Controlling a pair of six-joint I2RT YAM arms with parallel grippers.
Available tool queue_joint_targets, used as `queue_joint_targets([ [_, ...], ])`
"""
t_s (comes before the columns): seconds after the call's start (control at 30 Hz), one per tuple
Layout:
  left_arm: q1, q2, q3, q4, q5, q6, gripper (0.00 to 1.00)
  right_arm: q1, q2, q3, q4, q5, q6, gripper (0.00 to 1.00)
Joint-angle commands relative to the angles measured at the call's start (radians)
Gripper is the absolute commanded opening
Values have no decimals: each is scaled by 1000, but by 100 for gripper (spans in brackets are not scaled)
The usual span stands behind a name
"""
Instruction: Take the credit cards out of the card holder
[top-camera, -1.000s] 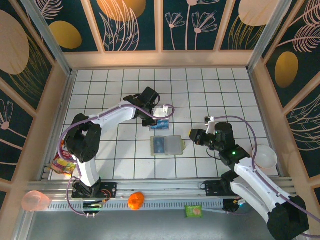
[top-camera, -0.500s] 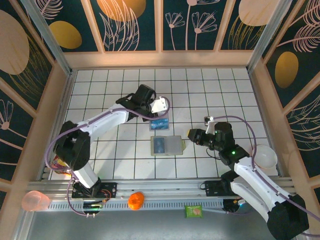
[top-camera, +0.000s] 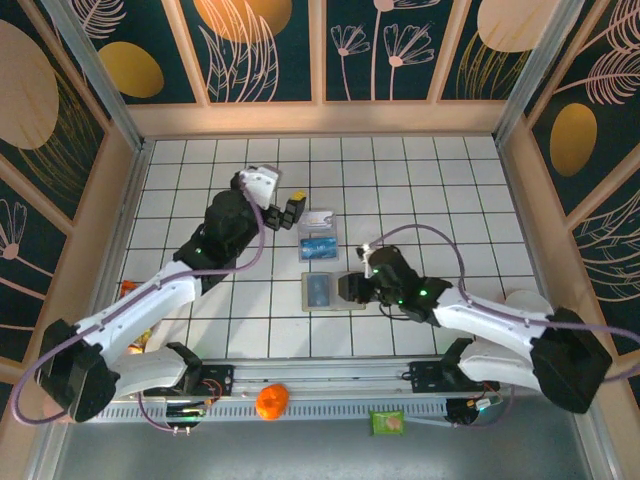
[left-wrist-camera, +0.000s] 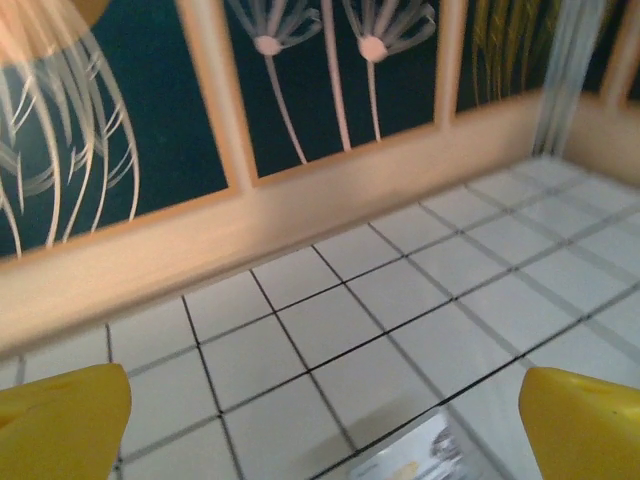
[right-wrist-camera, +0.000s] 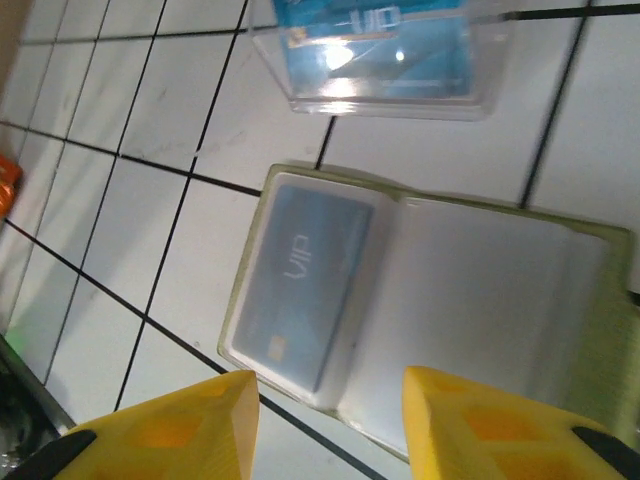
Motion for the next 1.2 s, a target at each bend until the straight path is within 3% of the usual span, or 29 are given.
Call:
queue_joint_targets([
  [0.0, 6, -64, -110, 15, -48, -322, 99, 83, 122, 96, -37, 147, -52, 43],
  [0.2, 5, -261, -358, 20, -54, -517, 99, 192, 331, 249, -132, 256, -83, 43],
  [0.4, 5, -448, -507, 19, -3, -615, 99, 223, 431, 336, -191, 326, -80, 42],
  [0.8, 5, -421, -545, -53, 78, -639, 95, 248, 554, 395, -258, 347, -69, 40],
  [0.97, 6, -346, -535, -44, 160, -613, 80, 250, 557, 383, -250, 347, -34, 16],
  [1.17, 1, -255, -575, 47, 276, -657, 63, 239, 483, 339, -158, 331, 0, 0],
])
